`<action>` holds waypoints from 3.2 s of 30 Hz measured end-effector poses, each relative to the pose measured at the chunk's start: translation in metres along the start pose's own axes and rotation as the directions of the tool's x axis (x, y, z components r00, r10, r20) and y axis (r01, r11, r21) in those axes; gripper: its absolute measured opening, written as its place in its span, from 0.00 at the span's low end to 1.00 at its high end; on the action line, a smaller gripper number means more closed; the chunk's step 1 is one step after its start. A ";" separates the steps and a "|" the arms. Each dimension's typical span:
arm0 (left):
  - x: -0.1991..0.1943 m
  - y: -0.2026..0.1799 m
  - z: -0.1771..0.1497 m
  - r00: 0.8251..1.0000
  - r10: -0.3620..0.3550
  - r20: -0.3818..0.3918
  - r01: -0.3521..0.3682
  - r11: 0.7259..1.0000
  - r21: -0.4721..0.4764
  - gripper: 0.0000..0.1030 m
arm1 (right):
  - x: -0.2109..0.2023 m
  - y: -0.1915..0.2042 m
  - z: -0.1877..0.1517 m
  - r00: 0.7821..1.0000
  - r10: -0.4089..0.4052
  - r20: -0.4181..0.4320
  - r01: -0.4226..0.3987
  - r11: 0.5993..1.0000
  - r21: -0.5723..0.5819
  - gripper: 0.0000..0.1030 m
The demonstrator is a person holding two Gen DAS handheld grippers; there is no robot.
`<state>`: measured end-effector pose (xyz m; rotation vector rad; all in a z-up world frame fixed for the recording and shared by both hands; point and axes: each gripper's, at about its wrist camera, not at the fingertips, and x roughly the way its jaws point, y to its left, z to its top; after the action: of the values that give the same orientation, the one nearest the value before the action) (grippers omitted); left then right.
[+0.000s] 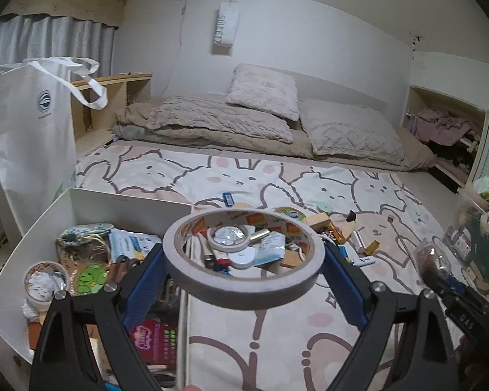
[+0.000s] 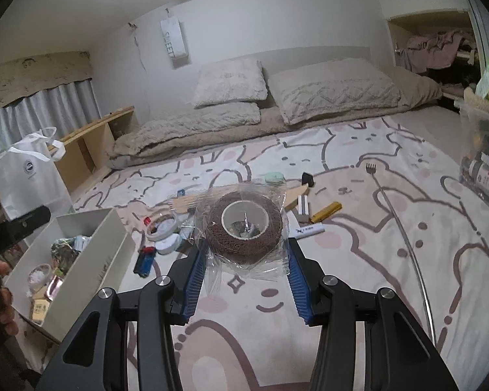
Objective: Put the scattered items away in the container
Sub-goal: 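Carry the white tape roll with the left tool into the white box, then open the left tool to drop the white tape roll in the box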
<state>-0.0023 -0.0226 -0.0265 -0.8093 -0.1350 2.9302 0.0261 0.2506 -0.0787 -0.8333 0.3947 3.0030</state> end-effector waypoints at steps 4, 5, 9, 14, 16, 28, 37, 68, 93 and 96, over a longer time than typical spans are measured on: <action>-0.003 0.015 0.003 0.999 0.032 0.006 -0.032 0.999 -0.033 0.90 | -0.008 0.011 0.010 1.000 0.007 0.030 -0.006 1.000 -0.012 0.47; -0.004 0.018 0.004 0.999 0.036 0.007 -0.036 0.999 -0.040 0.90 | -0.008 0.014 0.013 0.999 0.013 0.034 -0.012 1.000 -0.012 0.47; -0.007 0.031 0.008 0.998 0.061 0.020 -0.060 0.996 -0.062 0.90 | -0.005 0.025 0.022 0.999 0.039 0.037 -0.038 0.999 -0.018 0.47; -0.018 0.050 0.013 0.996 0.078 0.046 -0.073 0.993 -0.089 0.79 | 0.000 0.041 0.029 0.996 0.087 0.033 -0.087 0.996 -0.017 0.47; -0.019 0.057 0.015 0.995 0.084 0.049 -0.079 0.992 -0.103 0.79 | 0.004 0.049 0.032 0.994 0.102 0.033 -0.102 0.995 -0.022 0.47; -0.019 0.089 0.017 0.991 0.131 0.041 -0.124 0.982 -0.141 0.74 | 0.016 0.102 0.043 0.980 0.198 0.018 -0.195 0.977 -0.088 0.47; -0.021 0.114 0.017 0.981 0.190 0.032 -0.182 0.970 -0.163 0.74 | 0.022 0.125 0.040 0.968 0.252 -0.019 -0.252 0.960 -0.120 0.47; 0.077 0.088 -0.029 0.952 0.029 -0.303 -0.066 0.992 -0.110 1.00 | 0.098 0.151 -0.010 0.943 0.244 -0.226 -0.283 0.946 -0.161 0.46; 0.091 0.089 -0.022 0.934 -0.042 -0.354 -0.031 0.980 -0.197 0.75 | 0.080 0.147 0.001 0.955 0.231 -0.186 -0.264 0.948 -0.176 0.47; 0.084 0.092 -0.021 0.943 -0.011 -0.333 -0.049 0.984 -0.172 0.68 | 0.077 0.149 0.002 0.956 0.232 -0.181 -0.264 0.948 -0.178 0.47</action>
<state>-0.0695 -0.1027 -0.0976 -1.3255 -0.3676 2.7738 -0.0508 0.1022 -0.0799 -1.1220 0.2131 3.2631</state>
